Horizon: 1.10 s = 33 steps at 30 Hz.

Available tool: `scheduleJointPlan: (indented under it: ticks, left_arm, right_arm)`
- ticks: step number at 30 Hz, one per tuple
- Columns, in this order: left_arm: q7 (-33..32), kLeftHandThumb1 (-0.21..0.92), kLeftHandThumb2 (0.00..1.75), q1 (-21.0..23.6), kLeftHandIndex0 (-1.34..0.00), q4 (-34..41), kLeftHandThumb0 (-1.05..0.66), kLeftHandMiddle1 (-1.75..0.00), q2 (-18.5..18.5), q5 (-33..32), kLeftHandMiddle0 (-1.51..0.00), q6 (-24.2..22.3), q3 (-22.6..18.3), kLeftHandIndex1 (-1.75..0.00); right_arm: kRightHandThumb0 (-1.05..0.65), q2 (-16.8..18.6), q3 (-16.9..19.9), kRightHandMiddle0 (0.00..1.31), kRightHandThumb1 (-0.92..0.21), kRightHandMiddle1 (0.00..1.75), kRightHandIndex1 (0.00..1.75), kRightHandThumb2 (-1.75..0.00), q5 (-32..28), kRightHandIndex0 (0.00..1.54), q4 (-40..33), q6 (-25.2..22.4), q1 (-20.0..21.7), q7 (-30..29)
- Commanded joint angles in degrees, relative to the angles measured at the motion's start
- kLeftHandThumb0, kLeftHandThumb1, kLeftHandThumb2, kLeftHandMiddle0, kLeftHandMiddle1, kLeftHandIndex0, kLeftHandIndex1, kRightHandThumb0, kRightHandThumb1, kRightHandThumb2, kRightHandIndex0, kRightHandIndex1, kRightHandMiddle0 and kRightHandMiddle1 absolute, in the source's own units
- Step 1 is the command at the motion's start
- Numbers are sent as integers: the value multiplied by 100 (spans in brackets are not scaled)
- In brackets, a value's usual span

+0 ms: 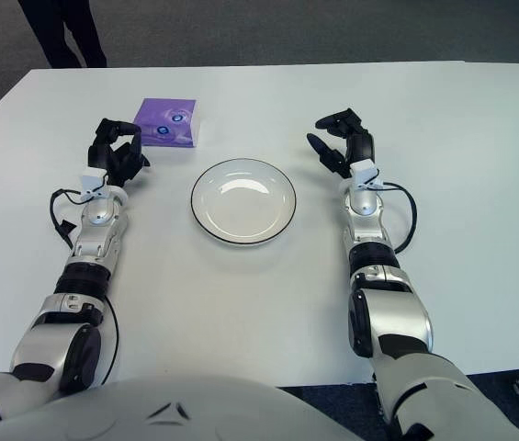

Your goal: Put the tissue paper into the plate.

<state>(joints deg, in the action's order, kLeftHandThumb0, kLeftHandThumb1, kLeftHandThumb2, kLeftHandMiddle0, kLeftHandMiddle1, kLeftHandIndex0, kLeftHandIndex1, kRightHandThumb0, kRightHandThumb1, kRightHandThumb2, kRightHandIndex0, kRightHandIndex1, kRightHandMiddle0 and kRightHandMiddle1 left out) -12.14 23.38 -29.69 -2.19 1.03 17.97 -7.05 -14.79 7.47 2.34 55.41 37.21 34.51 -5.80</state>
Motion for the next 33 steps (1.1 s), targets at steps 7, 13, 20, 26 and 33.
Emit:
scheduleJointPlan:
  ticks: [7,13,20,26,33]
  left_arm:
    - [-9,82,53,-678,-39,-369,-37,-175,149,6,-88,-1,14,-160]
    - [-16,82,53,-675,-39,-385,-37,-175,155,9,-87,16,16,-160]
    - [-19,82,53,-675,-39,-392,-37,-175,160,13,-87,27,20,-160]
    - [-19,82,53,-688,-39,-382,-37,-175,164,15,-88,35,24,-160]
    - [-11,82,53,-757,-39,-308,-37,-175,174,17,-88,41,36,-160]
  right_arm:
    - [0,326,-46,52,-92,131,132,-19,-1,53,516,112,-741,66]
    - [0,314,-52,52,-92,131,132,-19,7,53,512,99,-746,78]
    - [0,304,-62,52,-92,131,132,-19,19,53,507,73,-754,87]
    - [0,296,-77,52,-92,131,132,-19,46,53,481,34,-772,75]
    - [0,277,-119,52,-92,131,132,-19,85,53,421,-34,-830,98]
